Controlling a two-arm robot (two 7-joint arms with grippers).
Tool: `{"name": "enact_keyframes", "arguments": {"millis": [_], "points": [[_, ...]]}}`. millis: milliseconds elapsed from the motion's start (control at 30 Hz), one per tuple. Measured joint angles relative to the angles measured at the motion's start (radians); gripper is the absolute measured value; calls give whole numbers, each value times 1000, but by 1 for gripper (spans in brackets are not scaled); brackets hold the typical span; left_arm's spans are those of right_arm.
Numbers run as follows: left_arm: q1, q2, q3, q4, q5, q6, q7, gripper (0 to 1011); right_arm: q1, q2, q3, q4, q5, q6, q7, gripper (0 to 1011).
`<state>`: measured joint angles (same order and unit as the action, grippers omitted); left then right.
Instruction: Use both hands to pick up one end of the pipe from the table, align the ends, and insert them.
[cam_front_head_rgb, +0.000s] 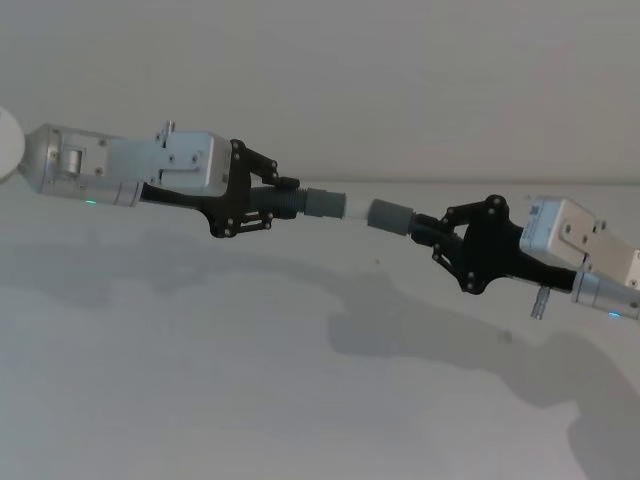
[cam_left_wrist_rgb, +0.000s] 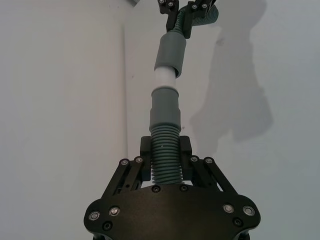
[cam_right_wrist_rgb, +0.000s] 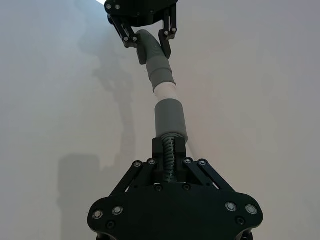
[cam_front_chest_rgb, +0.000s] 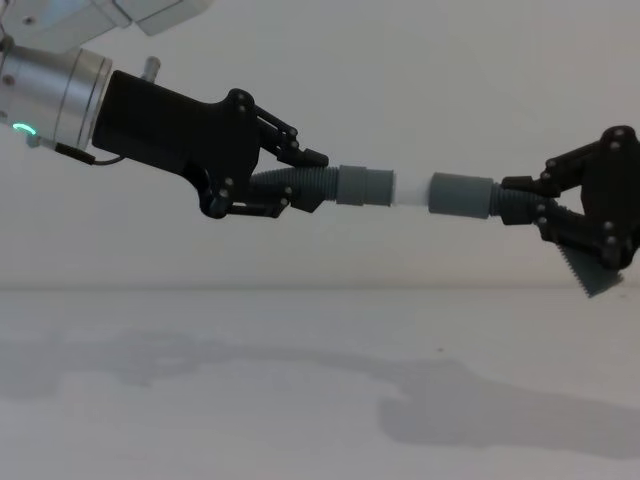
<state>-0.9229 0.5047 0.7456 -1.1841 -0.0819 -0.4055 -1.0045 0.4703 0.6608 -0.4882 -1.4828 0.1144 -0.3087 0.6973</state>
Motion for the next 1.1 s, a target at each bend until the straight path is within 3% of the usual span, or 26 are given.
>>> {"name": "enact_keyframes", "arguments": {"millis": [1100], "points": [[0, 0, 0, 0, 0, 0, 0, 309, -10, -10, 31, -3, 6, -22, -25, 114]]}}
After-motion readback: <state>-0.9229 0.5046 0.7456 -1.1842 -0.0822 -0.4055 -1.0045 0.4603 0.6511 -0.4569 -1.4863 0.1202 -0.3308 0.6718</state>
